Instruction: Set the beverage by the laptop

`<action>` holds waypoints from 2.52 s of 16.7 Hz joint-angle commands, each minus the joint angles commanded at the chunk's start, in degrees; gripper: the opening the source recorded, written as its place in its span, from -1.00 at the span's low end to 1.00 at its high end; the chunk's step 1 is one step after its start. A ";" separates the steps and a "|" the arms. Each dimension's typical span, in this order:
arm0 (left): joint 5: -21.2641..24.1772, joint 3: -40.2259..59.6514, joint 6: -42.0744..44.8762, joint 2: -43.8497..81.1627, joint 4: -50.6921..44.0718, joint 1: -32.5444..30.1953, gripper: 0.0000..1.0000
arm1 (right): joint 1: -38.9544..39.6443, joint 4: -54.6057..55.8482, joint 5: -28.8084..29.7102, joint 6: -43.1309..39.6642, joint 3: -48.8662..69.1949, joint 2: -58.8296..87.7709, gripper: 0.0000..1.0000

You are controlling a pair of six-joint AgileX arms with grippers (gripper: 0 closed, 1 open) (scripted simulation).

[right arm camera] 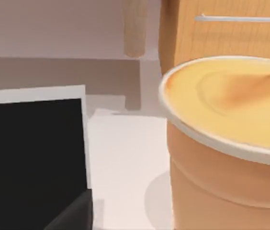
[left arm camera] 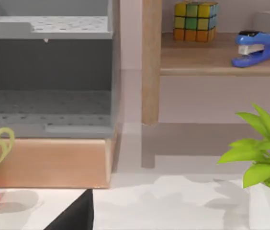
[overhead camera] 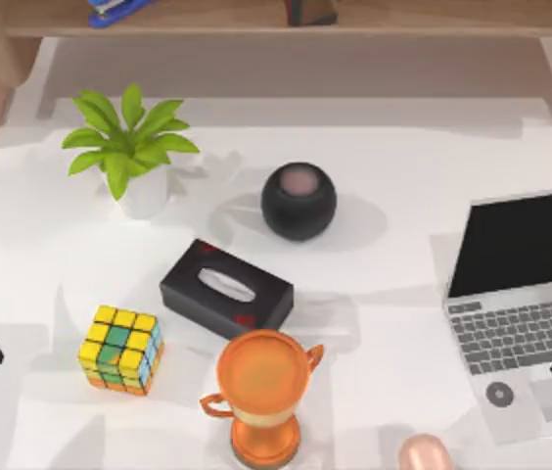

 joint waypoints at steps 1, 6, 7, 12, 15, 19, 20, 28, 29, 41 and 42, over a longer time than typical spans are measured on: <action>0.00 0.00 0.00 0.00 0.00 0.00 1.00 | -1.51 3.80 -1.37 -0.30 0.04 4.73 1.00; 0.00 0.00 0.00 0.00 0.00 0.00 1.00 | -7.10 17.71 -6.40 -1.51 0.07 20.88 1.00; 0.00 0.00 0.00 0.00 0.00 0.00 1.00 | -7.71 19.14 -6.94 -1.65 0.05 22.39 1.00; 0.00 0.00 0.00 0.00 0.00 0.00 1.00 | -8.26 20.37 -7.42 -1.78 0.03 23.65 1.00; 0.00 0.00 0.00 0.00 0.00 0.00 1.00 | -7.61 20.73 -6.81 -1.62 0.78 24.47 1.00; 0.00 0.00 0.00 0.00 0.00 0.00 1.00 | -4.40 24.16 -3.49 -0.86 6.68 33.59 1.00; 0.00 0.00 0.00 0.00 0.00 0.00 1.00 | -3.34 25.09 -2.40 -0.61 8.57 36.82 1.00; 0.00 0.00 0.00 0.00 0.00 0.00 1.00 | 0.92 28.07 1.91 0.34 15.35 46.01 1.00; 0.00 0.00 0.00 0.00 0.00 0.00 1.00 | 0.92 28.07 1.91 0.34 15.35 46.01 1.00; 0.00 0.00 0.00 0.00 0.00 0.00 1.00 | 0.92 28.07 1.91 0.34 15.35 46.01 -0.81; 0.00 0.00 0.00 0.00 0.00 0.00 1.00 | 0.92 28.07 1.91 0.34 15.35 46.01 -0.96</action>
